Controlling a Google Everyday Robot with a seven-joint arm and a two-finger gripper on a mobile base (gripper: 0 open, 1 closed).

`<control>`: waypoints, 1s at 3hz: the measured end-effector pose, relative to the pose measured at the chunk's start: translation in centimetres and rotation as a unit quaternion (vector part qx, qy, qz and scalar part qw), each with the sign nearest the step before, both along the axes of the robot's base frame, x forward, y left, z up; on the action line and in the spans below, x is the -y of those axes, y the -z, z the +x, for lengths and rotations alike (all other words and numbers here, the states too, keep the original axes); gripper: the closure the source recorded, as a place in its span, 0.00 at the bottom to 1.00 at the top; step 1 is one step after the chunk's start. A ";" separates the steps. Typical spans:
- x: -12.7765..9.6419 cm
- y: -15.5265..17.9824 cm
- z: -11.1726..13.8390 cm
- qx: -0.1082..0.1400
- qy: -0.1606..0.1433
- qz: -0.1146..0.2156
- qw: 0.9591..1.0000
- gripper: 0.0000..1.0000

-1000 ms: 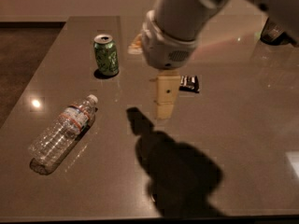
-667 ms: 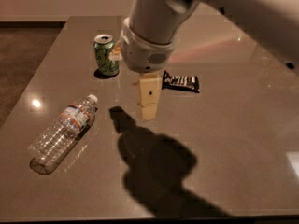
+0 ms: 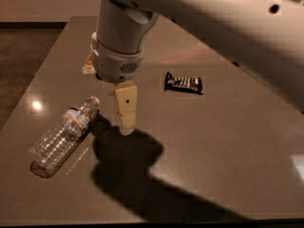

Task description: Pick water bottle

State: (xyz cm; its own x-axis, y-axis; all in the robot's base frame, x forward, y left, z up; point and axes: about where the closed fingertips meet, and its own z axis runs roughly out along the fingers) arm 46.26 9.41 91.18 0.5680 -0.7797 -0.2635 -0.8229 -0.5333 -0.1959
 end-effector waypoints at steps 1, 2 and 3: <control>-2.4 1.3 -0.5 -0.006 -0.031 -0.005 0.999 0.00; -4.2 2.4 -1.0 -0.008 -0.059 -0.011 0.998 0.00; -6.2 3.4 -2.1 -0.006 -0.092 -0.022 0.995 0.00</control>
Offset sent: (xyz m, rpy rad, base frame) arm -0.0158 0.0623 -0.0374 -0.0411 0.0281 0.1859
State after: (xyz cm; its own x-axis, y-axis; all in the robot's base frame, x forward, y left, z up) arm 44.16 15.58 87.81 0.6992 -0.6734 -0.2402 -0.7127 -0.6831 -0.1596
